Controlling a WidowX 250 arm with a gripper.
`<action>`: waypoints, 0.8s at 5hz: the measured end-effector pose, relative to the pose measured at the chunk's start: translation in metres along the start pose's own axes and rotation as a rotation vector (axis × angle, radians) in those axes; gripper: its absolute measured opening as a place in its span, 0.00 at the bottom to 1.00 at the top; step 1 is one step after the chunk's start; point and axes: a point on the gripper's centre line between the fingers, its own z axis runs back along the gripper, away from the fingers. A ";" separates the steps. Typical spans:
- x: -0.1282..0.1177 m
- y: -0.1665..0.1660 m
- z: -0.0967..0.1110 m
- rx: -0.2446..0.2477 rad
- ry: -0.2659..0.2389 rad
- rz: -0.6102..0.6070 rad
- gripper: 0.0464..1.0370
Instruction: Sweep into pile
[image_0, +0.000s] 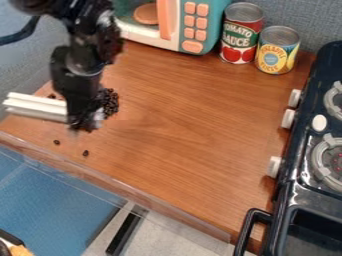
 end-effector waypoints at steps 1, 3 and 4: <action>0.003 0.009 -0.004 0.033 -0.004 0.035 0.35; 0.001 0.017 -0.007 0.056 0.076 0.001 0.35; -0.003 0.017 -0.006 0.067 0.107 -0.108 0.35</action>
